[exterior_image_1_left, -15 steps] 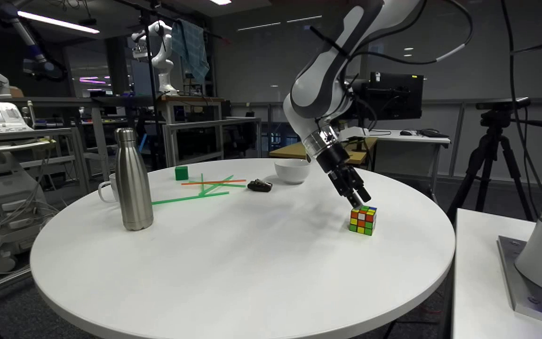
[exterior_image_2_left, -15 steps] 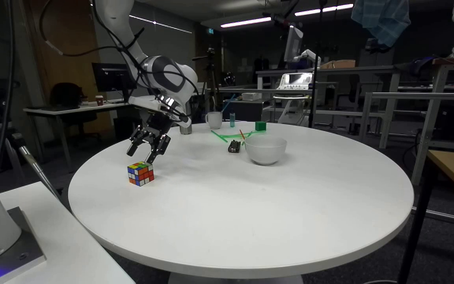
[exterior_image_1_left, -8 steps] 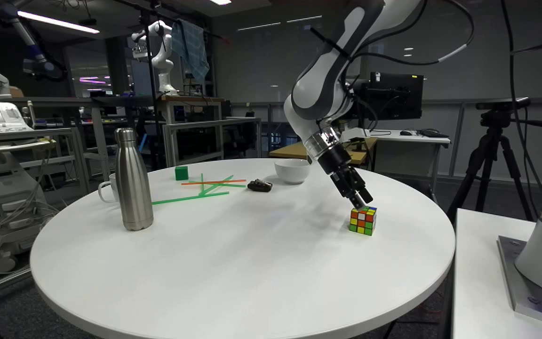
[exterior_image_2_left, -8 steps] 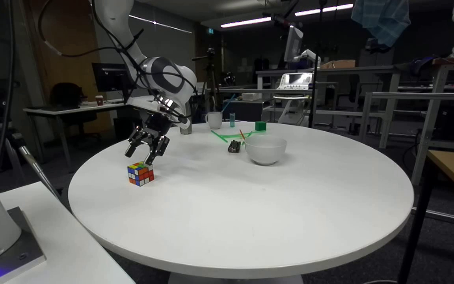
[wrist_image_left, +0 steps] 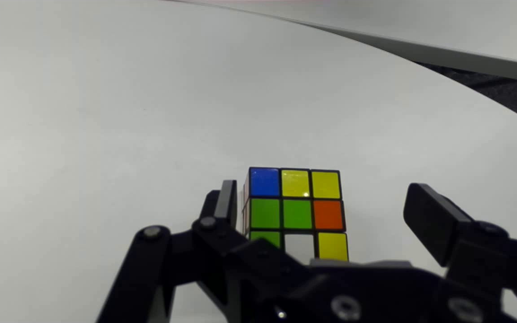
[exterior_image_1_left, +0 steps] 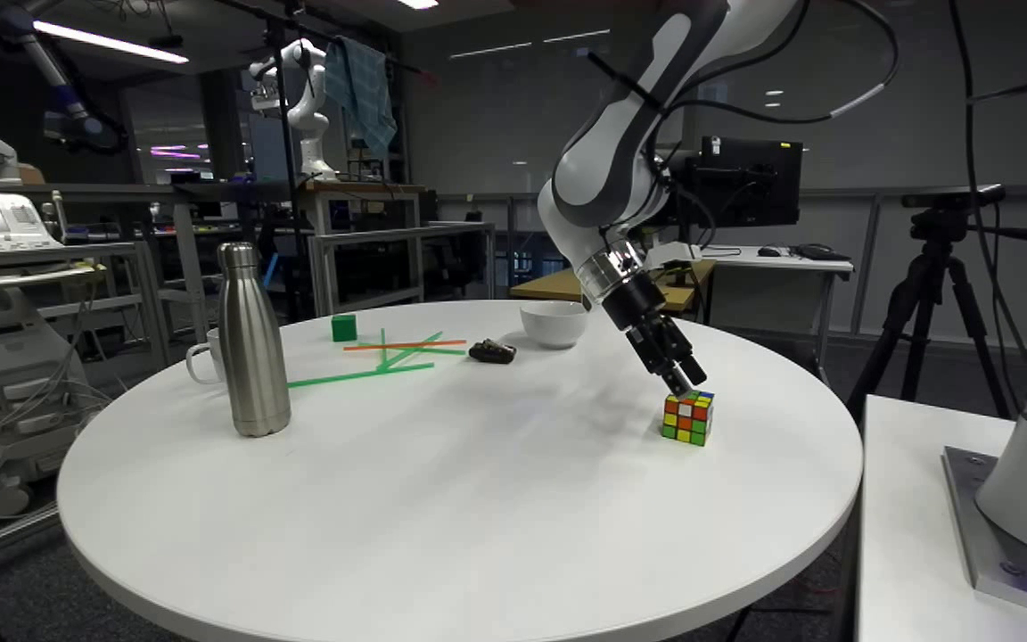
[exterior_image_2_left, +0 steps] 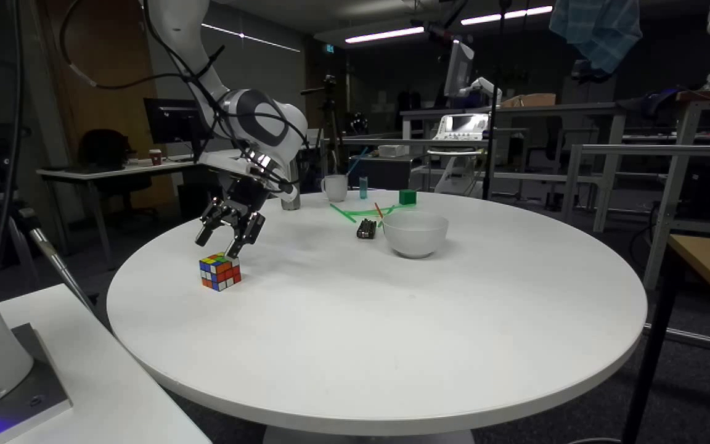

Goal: Place the Rubik's cube in the middle of the table

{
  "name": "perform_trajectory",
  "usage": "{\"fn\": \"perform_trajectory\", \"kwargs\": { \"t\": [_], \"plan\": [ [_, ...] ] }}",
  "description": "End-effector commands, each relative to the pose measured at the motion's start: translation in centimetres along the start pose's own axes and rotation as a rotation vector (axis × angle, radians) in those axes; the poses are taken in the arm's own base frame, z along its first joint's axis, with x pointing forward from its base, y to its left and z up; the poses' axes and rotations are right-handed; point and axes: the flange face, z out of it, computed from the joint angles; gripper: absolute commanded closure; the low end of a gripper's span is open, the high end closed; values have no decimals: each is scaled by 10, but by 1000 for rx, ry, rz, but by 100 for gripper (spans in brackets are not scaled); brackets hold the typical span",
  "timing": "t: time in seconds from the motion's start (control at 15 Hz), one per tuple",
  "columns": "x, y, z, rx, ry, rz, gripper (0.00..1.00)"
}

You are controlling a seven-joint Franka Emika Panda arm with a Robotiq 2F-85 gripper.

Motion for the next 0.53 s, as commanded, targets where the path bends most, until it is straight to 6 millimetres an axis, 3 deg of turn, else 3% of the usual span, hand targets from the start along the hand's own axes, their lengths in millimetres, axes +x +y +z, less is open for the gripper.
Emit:
{"fn": "perform_trajectory", "kwargs": {
  "t": [0.0, 0.47],
  "plan": [
    [6, 1, 1, -12, -7, -6, 0],
    [19, 3, 13, -45, -48, -30, 0]
  ]
}}
